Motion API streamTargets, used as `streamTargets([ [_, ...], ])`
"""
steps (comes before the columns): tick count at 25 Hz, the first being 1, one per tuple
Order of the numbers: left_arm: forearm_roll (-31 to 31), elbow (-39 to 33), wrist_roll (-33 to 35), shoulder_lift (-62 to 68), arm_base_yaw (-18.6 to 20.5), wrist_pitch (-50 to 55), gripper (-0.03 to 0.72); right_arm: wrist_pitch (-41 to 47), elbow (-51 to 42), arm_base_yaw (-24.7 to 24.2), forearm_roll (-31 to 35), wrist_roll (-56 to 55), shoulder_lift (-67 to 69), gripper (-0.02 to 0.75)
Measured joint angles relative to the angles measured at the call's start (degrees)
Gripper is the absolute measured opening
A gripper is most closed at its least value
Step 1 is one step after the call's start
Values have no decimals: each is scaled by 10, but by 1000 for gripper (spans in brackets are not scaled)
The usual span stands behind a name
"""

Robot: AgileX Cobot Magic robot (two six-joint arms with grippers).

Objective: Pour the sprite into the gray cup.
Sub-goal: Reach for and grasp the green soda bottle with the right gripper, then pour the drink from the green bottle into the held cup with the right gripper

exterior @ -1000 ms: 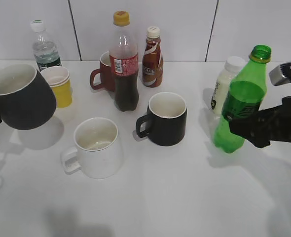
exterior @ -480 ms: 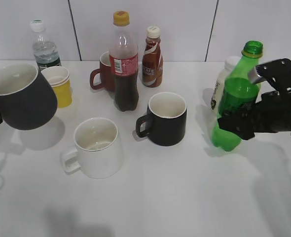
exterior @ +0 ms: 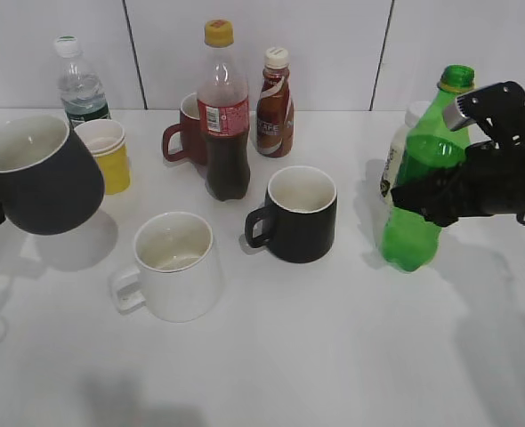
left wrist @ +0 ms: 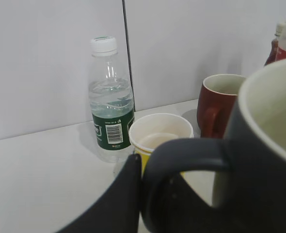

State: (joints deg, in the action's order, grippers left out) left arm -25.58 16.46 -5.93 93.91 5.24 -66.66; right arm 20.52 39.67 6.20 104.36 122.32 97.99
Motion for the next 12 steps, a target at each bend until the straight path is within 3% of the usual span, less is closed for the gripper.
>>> streamTargets([
  [7,-18,0,1,-26,-16,7,55,-12,-1,1,-4,-6,-13,435],
  [12,-21,27,-28,-109,-94,143,55,-123,-2,43,-14,-7,-91,435],
])
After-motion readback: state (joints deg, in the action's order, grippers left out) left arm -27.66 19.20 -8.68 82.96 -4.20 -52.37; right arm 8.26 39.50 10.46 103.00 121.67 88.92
